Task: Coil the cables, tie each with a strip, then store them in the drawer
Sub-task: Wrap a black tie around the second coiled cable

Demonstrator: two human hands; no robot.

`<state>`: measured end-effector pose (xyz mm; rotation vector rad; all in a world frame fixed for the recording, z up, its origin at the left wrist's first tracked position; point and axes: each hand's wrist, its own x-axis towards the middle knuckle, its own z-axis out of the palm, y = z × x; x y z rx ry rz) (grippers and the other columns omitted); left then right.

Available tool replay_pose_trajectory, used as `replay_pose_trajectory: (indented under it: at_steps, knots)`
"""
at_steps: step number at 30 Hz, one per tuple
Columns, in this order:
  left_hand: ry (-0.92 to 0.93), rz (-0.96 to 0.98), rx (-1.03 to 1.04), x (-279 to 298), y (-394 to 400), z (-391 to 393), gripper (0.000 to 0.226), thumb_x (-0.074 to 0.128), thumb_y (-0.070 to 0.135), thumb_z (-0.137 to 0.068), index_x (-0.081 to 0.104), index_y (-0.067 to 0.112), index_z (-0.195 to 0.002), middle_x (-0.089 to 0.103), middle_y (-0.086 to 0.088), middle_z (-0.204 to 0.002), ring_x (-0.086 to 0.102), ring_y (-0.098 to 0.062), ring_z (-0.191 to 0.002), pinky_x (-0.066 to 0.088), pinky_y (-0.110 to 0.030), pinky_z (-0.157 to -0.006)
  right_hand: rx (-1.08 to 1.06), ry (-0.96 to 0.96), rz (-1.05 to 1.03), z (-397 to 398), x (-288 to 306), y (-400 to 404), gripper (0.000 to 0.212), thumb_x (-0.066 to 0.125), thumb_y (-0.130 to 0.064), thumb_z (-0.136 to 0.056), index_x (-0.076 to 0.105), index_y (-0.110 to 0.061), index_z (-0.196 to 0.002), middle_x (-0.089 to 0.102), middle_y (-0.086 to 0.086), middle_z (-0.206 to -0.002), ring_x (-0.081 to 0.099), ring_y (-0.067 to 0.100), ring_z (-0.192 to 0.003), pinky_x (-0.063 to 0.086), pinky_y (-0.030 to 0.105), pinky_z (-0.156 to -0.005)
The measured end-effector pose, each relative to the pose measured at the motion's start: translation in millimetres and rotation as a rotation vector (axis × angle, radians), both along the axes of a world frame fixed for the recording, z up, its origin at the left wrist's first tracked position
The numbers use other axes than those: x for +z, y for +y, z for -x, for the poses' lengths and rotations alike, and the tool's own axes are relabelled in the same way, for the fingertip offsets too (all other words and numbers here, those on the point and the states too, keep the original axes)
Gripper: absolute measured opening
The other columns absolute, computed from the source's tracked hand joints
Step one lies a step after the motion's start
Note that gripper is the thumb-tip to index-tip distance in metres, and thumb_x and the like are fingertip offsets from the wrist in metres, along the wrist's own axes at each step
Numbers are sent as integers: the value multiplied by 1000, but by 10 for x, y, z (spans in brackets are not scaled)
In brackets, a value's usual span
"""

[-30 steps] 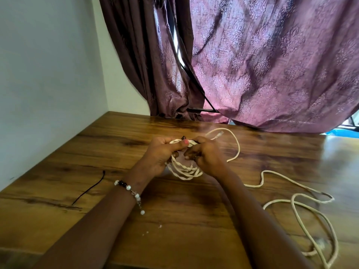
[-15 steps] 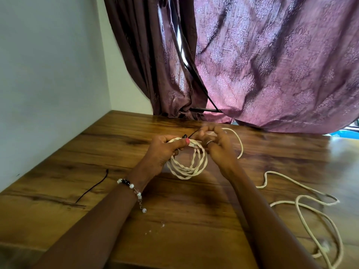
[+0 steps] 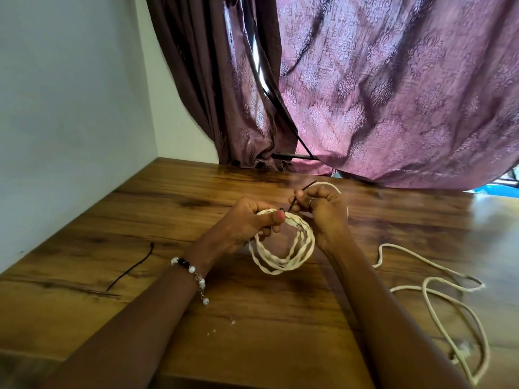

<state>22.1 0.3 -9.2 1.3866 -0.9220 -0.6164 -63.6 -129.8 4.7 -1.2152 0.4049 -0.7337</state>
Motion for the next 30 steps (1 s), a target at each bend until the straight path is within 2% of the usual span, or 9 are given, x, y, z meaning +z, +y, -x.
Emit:
replay_pose_trajectory:
  at_steps: [5,11,13,16,18,20,22,26,30]
  knots:
    - [65,-44,-91,2,-24,50,21,62,13,-90,64,8,-69,55,-6,-60,39,-7,-43,32,-15,-41,-93,91,33,-8,-5,-85,13,53,11,-88,59,2,-82,62,16,-68,55,18,-49,49,29,-50]
    - [22,-78,-76,12,-90,140,28,59,20,-92,67,12,-66,55,-4,-51,40,-5,-38,31,-17,-41,-156,134,239,5,22,-111,18,51,13,-87,57,1,-74,60,18,-70,54,21,-51,48,30,-48]
    - [-27,-116,-49,-4,-110,160,31,58,23,-93,72,17,-66,54,-2,-48,40,-6,-39,31,-17,-41,-175,84,507,21,14,-117,12,57,8,-82,61,1,-73,64,14,-71,61,22,-58,53,35,-53]
    - [-18,-154,52,-38,-133,109,32,57,28,-94,70,-1,-87,53,-1,-48,39,-6,-39,29,-19,-42,-240,139,1054,3,-16,-80,10,62,-4,-70,68,-11,-73,69,3,-71,66,22,-67,52,33,-59]
    - [-6,-181,130,-64,-116,61,32,55,28,-95,69,0,-89,52,-2,-51,37,-4,-37,28,-17,-39,-148,128,1160,-30,-45,-30,11,61,-11,-69,70,-15,-74,71,-1,-72,67,19,-68,53,37,-60]
    - [20,-202,172,-101,-99,26,31,54,29,-96,69,2,-89,53,-2,-53,38,-4,-37,28,-17,-38,-47,92,1143,-64,-80,-13,15,58,-16,-68,72,-16,-75,71,-3,-72,68,17,-68,54,42,-60]
    - [108,-186,161,-121,-92,-6,31,55,28,-95,68,1,-91,53,0,-53,40,-5,-39,29,-18,-39,-9,75,1141,-69,-89,-28,16,60,-10,-69,74,-12,-76,72,-3,-73,68,16,-67,56,38,-59]
    - [462,-86,59,-55,-95,-78,22,50,13,-97,63,1,-84,51,-1,-52,46,-9,-45,36,-21,-47,12,57,1150,-17,-28,-64,27,68,7,-69,77,-15,-81,73,-4,-78,69,14,-75,57,38,-67]
    - [614,-56,51,-32,-75,-140,22,45,10,-98,59,0,-83,51,-8,-64,50,-13,-52,44,-22,-53,-37,-26,1490,2,-1,-36,16,76,-10,-68,78,-21,-79,65,-4,-86,57,24,-85,44,29,-74]
